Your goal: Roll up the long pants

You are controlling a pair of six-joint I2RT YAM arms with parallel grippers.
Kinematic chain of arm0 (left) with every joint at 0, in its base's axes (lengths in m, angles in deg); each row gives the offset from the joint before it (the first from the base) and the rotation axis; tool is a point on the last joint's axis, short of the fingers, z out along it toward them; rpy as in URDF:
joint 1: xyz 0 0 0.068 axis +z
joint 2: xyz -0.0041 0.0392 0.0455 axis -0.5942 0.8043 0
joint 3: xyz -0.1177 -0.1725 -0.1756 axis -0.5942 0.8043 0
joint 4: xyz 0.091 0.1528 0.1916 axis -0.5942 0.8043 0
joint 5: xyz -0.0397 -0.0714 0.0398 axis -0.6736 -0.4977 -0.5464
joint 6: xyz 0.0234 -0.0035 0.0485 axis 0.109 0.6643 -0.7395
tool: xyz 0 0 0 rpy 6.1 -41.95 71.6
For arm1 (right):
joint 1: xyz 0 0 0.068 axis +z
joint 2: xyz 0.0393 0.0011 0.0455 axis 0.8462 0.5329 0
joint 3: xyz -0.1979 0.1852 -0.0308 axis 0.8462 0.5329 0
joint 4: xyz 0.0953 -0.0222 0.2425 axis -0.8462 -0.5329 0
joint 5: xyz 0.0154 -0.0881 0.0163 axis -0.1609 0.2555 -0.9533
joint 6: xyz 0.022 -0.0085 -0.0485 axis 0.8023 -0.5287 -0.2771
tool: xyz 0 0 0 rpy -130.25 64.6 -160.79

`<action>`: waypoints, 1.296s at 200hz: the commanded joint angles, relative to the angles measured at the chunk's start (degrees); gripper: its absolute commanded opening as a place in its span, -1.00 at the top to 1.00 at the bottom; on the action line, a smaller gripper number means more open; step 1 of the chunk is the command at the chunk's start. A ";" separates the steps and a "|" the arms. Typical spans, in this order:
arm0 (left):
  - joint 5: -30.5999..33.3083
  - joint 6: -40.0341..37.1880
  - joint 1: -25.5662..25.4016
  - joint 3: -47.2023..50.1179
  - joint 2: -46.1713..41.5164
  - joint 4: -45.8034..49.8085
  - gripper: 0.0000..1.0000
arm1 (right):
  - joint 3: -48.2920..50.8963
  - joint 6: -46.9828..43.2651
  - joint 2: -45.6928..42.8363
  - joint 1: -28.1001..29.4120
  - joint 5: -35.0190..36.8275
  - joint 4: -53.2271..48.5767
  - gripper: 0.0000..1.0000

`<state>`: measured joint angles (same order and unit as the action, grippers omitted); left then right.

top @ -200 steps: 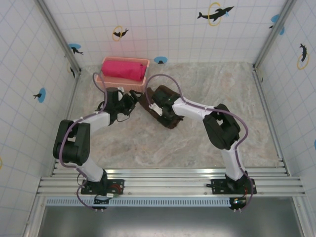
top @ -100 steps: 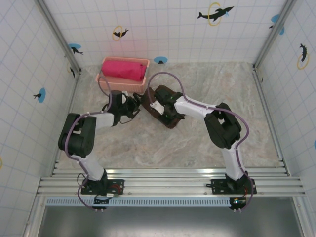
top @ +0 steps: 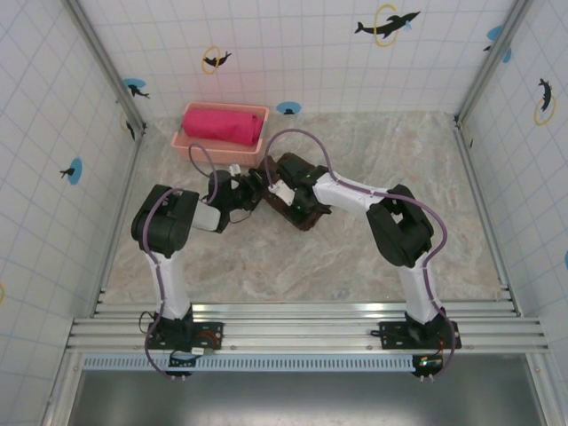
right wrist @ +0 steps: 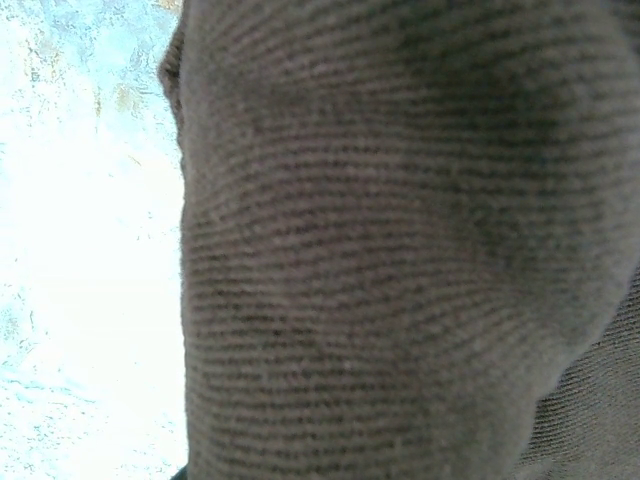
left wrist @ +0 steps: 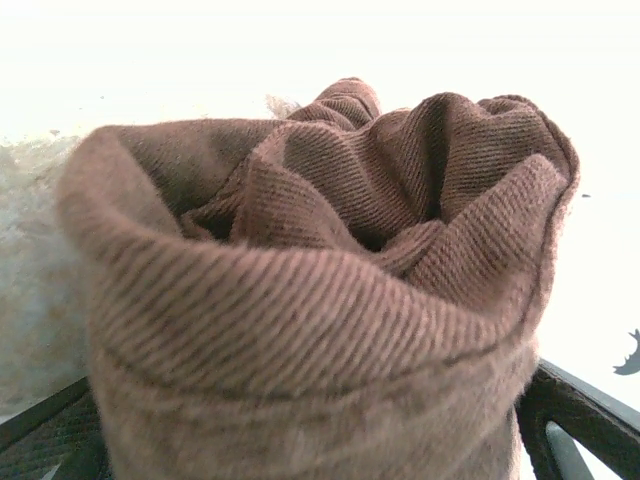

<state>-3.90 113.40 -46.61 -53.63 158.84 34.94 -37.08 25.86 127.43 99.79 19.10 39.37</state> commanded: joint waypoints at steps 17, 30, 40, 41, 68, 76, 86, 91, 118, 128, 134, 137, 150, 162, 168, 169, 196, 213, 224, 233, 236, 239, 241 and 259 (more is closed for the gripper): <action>1.21 0.32 -1.22 -0.04 3.59 -0.06 -0.95 | 3.18 -1.84 7.09 1.14 -7.12 -3.83 1.00; 1.40 0.16 -1.51 0.37 3.96 0.16 -0.95 | 2.67 -1.84 7.38 1.31 -7.38 -3.84 1.00; 1.57 0.06 -1.91 0.42 4.23 0.46 -0.95 | 2.22 -1.86 7.64 1.42 -7.71 -3.83 1.00; 1.62 0.06 -1.94 0.37 4.32 0.51 -0.95 | 2.16 -1.85 7.66 1.46 -7.77 -3.79 1.00; 2.30 0.15 -3.44 -0.17 5.57 0.81 -0.95 | 1.42 -1.88 7.77 1.55 -8.05 -3.81 1.00; 2.54 0.14 -4.06 -0.28 5.96 0.98 -0.95 | 1.31 -1.96 7.86 1.60 -8.23 -3.91 1.00; 3.00 0.23 -4.64 -0.28 6.54 1.01 -0.94 | 1.25 -2.05 7.78 1.68 -8.44 -3.93 1.00; 3.09 0.24 -4.97 -0.25 6.90 0.99 -0.93 | 1.30 -2.09 7.77 1.64 -8.58 -3.97 1.00; 2.51 1.03 -6.00 -0.27 9.99 -1.72 -0.50 | 1.44 -2.19 7.55 1.93 -9.22 -3.88 1.00; 1.89 1.97 -6.11 -0.27 11.66 -4.38 -0.08 | 1.50 -2.15 7.44 2.03 -9.54 -3.84 1.00; 1.41 2.38 -6.11 -0.48 12.79 -6.39 0.52 | 1.47 -2.19 7.37 2.06 -9.50 -3.87 1.00; 1.16 2.68 -6.11 -0.58 13.27 -6.98 0.88 | 1.43 -2.17 7.36 2.13 -9.50 -3.84 1.00; 1.02 3.29 -6.11 -0.23 14.33 -8.00 1.00 | 1.49 -2.22 7.20 2.29 -9.68 -3.93 1.00; 1.38 2.37 -6.11 1.19 13.01 -6.76 1.00 | 1.57 -2.26 6.98 2.39 -9.70 -3.85 1.00; 1.71 1.39 -6.06 1.95 11.61 -4.60 1.00 | 1.70 -2.26 6.77 2.34 -9.59 -3.85 1.00; 1.78 1.03 -6.09 2.07 11.35 -4.22 1.00 | 1.73 -2.27 6.74 2.32 -9.55 -3.84 1.00; 2.75 -6.16 -6.10 2.18 2.72 16.92 1.00 | 2.48 -2.12 4.32 2.08 -7.99 -4.11 0.62; 3.42 -9.68 -6.73 -0.49 -0.74 30.60 1.00 | 4.03 -1.86 0.29 2.11 -5.62 -3.76 -0.05; 3.94 -11.12 -7.31 -2.52 -1.79 37.94 1.00 | 4.93 -1.55 -2.90 2.05 -4.14 -3.60 -0.30; 4.37 -11.78 -7.51 -4.05 -1.89 42.33 1.00 | 5.63 -1.17 -5.63 1.96 -2.98 -3.50 -0.64; 4.56 -11.88 -7.59 -4.56 -1.84 43.57 1.00 | 5.81 -0.96 -6.65 1.95 -2.55 -3.56 -0.69; 4.75 -11.85 -7.60 -4.92 -1.83 44.77 1.00 | 5.93 -0.82 -7.46 1.91 -2.22 -3.57 -0.74; 4.83 -11.77 -7.60 -5.22 -1.76 45.66 1.00 | 6.02 -0.79 -8.19 1.92 -2.01 -3.58 -0.78; 5.86 -11.57 -7.76 -8.87 -1.32 54.45 1.00 | 7.22 0.19 -14.03 2.18 0.35 -3.48 -0.98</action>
<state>1.94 105.44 -53.08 -60.53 155.73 60.98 -31.59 24.79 121.68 102.15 16.41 37.89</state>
